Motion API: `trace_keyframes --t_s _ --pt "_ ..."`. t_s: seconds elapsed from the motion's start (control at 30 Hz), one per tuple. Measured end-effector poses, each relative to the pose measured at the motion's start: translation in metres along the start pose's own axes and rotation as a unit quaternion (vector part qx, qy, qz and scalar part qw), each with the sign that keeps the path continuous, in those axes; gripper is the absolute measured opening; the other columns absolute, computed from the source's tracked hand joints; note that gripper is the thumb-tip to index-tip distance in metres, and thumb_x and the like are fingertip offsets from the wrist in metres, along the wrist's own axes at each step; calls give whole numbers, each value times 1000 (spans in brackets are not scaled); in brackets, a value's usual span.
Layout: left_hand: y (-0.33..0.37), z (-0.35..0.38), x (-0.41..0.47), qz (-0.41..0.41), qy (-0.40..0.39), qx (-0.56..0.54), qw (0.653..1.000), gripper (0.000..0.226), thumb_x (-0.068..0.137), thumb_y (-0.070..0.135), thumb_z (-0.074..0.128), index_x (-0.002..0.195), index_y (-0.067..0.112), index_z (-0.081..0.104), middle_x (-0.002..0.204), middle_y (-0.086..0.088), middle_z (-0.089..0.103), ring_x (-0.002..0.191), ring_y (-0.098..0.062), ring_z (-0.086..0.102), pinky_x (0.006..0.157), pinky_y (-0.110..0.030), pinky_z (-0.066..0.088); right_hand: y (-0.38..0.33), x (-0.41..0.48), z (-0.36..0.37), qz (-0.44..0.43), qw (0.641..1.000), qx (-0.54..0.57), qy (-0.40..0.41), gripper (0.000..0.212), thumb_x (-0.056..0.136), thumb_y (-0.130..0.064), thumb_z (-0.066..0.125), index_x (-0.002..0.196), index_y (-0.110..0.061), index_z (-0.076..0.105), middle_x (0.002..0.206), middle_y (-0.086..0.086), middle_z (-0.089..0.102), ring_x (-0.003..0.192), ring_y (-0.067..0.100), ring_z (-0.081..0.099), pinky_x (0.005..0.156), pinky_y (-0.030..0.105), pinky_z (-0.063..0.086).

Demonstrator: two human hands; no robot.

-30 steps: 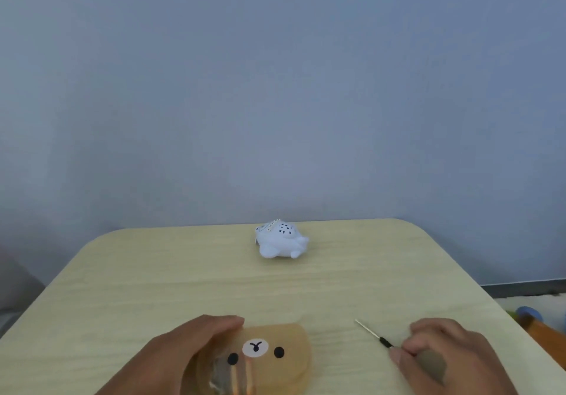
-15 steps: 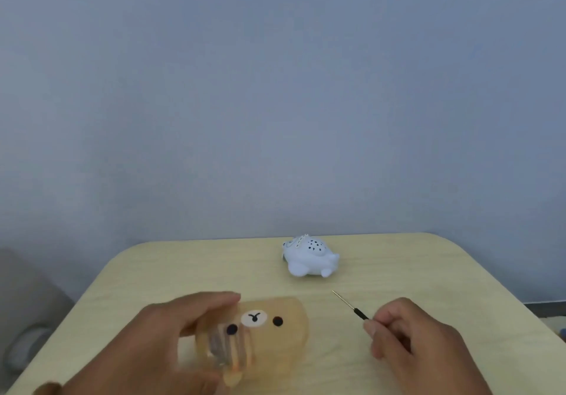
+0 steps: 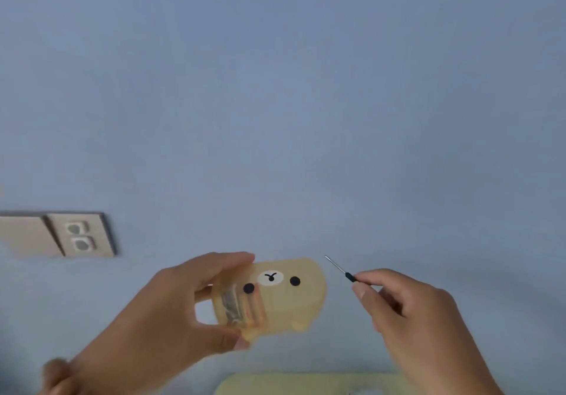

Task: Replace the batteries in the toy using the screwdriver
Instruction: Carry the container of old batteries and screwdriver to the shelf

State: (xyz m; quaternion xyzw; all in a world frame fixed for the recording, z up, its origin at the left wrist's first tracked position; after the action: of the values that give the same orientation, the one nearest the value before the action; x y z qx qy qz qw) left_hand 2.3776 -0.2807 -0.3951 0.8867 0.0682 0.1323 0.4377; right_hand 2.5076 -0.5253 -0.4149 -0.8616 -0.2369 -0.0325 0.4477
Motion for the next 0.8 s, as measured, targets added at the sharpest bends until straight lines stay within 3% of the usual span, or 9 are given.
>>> trace_keyframes --t_s 0.17,0.27,0.37,0.47,0.63,0.8 --pt "88 -106 31 -32 13 -9 999 86 47 18 97 117 50 58 112 37 63 106 16 58 96 -20 47 -122 42 -55 2 1000 27 -2 14 88 -30 71 84 -44 75 60 2 64 44 10 54 58 28 51" --pt "141 -157 45 -35 3 5 999 87 46 28 97 116 56 55 111 43 60 105 19 57 94 -16 46 -185 65 -100 20 999 42 -8 20 88 -25 72 81 -43 75 62 -2 69 50 17 65 55 22 54" --pt "192 -198 59 -34 -8 -2 999 88 45 26 97 118 53 55 112 38 63 106 15 59 95 -17 47 -235 82 -145 32 999 25 -17 20 90 -21 71 77 -35 76 64 -1 71 49 18 68 48 13 47" --pt "245 -229 65 -38 0 3 999 85 48 24 96 119 48 57 111 35 65 106 12 61 96 -22 49 -279 95 -190 42 999 -1 6 17 92 -23 68 77 -30 72 65 -2 70 50 17 68 50 17 45" --pt "318 -263 73 7 -5 53 999 83 51 29 95 123 45 56 113 32 65 106 12 61 93 -13 48 -327 97 -243 37 998 -47 30 17 93 -31 65 76 -29 67 61 -9 71 49 13 67 57 34 57" --pt "347 -266 62 8 -3 86 996 87 53 34 93 129 44 53 114 29 66 108 8 61 94 -18 48 -335 82 -267 40 997 -52 34 18 93 -32 65 76 -29 67 62 -8 72 49 13 67 52 30 53"
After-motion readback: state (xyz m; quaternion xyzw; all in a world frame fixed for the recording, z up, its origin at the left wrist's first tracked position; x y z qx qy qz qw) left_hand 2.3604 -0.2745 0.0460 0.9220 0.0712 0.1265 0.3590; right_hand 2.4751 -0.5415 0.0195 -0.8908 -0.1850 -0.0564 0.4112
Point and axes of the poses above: each hand's wrist, its own x-axis towards the middle knuckle, its own z-axis out of the palm, y = z × x, the point moved 4 cm from there along x, towards the middle knuckle
